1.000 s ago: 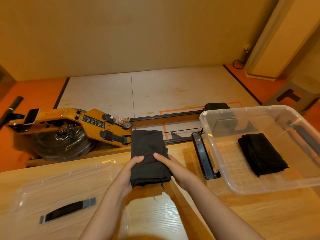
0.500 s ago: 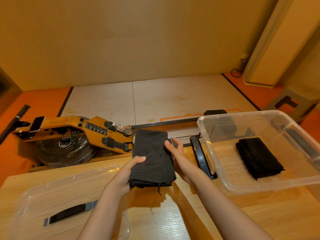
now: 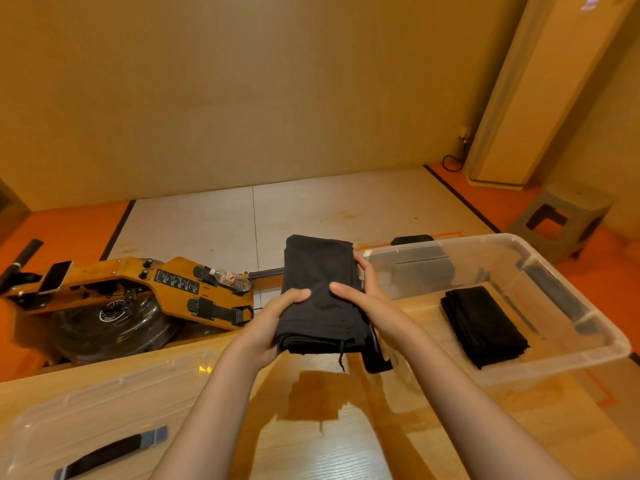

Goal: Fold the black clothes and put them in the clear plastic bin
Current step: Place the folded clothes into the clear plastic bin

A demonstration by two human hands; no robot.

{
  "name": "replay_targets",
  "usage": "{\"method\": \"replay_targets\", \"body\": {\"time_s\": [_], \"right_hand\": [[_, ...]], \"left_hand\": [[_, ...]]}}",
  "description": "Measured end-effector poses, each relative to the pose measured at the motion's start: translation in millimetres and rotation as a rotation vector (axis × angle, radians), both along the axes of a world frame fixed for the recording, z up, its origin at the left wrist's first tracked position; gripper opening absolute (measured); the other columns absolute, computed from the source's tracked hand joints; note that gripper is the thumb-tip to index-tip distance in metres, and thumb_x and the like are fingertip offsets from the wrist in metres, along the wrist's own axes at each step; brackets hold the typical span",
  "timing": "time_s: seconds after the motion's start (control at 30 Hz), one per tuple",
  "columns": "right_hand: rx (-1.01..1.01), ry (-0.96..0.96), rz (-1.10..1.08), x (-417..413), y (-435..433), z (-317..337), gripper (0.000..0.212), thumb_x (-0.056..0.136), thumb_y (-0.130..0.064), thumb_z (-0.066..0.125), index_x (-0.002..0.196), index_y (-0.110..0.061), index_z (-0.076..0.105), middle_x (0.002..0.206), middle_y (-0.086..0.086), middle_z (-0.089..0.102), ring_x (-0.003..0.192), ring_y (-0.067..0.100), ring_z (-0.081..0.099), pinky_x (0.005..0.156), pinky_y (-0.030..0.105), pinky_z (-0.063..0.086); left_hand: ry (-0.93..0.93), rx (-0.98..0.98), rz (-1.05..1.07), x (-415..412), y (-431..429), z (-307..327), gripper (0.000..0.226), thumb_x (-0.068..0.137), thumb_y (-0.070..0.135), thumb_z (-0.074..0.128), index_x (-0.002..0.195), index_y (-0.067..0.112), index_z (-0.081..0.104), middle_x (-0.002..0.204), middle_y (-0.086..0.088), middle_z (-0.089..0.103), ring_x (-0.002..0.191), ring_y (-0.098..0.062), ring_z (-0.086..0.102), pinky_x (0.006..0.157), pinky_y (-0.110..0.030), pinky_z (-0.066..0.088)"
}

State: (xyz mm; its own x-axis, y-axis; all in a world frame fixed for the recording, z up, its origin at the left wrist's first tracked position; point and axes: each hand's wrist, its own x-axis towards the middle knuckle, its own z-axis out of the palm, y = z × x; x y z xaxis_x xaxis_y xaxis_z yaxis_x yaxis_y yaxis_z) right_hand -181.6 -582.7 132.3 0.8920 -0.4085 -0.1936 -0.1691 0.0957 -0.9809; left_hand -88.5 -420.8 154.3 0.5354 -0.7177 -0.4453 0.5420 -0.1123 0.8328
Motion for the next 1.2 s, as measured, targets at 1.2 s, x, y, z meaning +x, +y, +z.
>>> {"method": "replay_targets", "body": {"time_s": [1.2], "right_hand": [[0.32, 0.233, 0.029, -78.7, -224.9, -63.5, 0.079, 0.079, -0.024, 0.074, 0.144, -0.03, 0.028, 0.124, 0.009, 0.055, 0.106, 0.026, 0.063, 0.076, 0.031, 0.056]], "left_hand": [[0.344, 0.022, 0.187, -97.2, -239.6, -57.3, 0.046, 0.086, 0.044, 0.063, 0.11, 0.005, 0.066, 0.097, -0.019, 0.073, 0.093, -0.034, 0.068, 0.086, -0.044, 0.053]]}}
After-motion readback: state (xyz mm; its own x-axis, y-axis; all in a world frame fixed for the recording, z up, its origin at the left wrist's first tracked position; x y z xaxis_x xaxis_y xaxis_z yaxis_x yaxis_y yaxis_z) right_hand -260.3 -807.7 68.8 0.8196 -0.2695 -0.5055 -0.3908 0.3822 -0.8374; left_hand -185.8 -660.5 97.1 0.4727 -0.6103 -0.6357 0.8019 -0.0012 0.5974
